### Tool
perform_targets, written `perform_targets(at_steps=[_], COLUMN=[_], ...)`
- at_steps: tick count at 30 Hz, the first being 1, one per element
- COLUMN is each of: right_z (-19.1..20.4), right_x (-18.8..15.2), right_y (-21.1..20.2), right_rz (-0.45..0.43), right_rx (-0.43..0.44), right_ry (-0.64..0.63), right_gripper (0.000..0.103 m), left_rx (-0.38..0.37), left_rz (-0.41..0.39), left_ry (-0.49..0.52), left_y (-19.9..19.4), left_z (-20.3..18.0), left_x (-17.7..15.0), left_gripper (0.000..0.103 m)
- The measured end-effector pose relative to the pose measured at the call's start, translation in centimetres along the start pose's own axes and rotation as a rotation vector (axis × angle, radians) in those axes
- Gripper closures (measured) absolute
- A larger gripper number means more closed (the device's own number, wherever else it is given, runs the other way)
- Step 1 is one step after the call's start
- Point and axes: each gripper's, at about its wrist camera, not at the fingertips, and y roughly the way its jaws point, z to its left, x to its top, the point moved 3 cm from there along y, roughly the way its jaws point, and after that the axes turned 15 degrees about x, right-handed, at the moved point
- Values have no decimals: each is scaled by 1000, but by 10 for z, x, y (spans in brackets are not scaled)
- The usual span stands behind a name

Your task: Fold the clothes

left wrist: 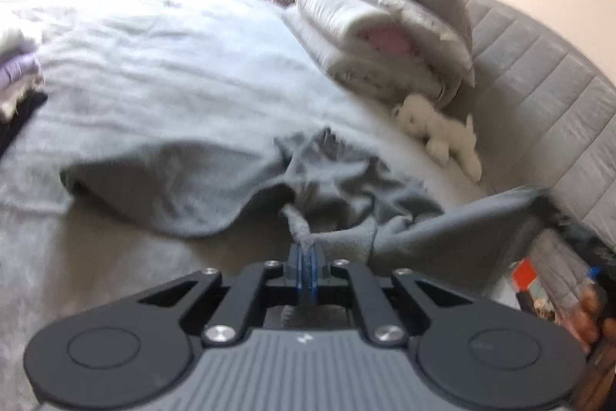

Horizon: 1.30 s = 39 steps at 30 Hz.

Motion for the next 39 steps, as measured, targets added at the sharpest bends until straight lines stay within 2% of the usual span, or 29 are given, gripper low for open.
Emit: perform_targets(at_steps=[2,6,9,11,15,18,23,25,29,33,39], right_z=[7,-16,-30,-32,-27,-14,-15,-16,-28,-17,1], right_x=[9,1,5,6,-3,-10,-14,-16,-17,-12,-5], right_y=[-18,-7,-15,-14,1,11,24,22,8,-12,-27], right_rz=[-65,49,26,16,105,152,210,220,227,235,247], right_rx=[45,1,85,106,48,29,14,-5,-68,-118,-140], right_ry=[-41,10,97,112,113,87,45,24,67,33,150], right_gripper=[86,86,86,85,85,85,85,85,85,85,85], left_rx=[38,91,101,104,105,115,127,131,130,120,119], left_rz=[41,156,154,148,142,147,182,183,187,213,197], left_ry=[36,60,84,89,116,123,123,136,154,147,137], left_y=[9,30,32,31,31,35,44,44,40,37,31], left_z=[-4,-6,-10,-13,-22,-26,-31,-35,-37,-39,-38], left_x=[-5,-21,-24,-24,-27,-29,-32,-34,-39,-41,-42], left_gripper=[99,99,99,99,99,99,99,99,98,98,99])
